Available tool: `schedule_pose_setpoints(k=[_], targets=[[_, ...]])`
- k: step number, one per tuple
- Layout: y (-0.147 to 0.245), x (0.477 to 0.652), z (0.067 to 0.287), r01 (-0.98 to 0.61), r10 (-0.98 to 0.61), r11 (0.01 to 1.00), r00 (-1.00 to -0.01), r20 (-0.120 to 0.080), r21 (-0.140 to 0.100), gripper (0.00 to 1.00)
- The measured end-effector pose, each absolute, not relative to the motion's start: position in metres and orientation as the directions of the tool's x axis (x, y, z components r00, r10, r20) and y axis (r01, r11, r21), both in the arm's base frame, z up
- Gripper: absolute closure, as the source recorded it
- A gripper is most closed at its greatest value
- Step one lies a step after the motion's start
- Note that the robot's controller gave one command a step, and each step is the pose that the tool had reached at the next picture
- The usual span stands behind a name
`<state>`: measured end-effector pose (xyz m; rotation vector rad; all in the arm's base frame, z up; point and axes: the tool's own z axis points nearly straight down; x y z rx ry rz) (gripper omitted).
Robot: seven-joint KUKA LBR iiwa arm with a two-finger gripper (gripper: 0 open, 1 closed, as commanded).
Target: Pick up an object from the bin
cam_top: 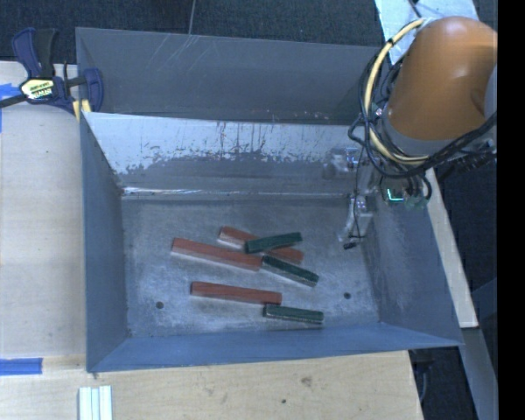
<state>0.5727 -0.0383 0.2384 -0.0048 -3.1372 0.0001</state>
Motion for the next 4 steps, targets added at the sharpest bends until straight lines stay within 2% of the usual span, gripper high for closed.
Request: schedule_pose_setpoints(k=[1, 2, 3, 4], targets=[[-0.038, 0.574, 0.243, 0.002, 0.002, 1.000, -1.000, -0.004, -0.001, 0.00], [-0.013, 0.592, 0.170, 0.000, 0.000, 1.000, -1.000, -0.009, 0.000, 0.00], [0.019, 0.607, 0.159, 0.117, 0.117, 0.993, -0.993, 0.000, 0.000, 0.00], [0.015, 0.601, 0.129, -0.045, -0.045, 0.999, -0.999, -0.004, 0.000, 0.00]])
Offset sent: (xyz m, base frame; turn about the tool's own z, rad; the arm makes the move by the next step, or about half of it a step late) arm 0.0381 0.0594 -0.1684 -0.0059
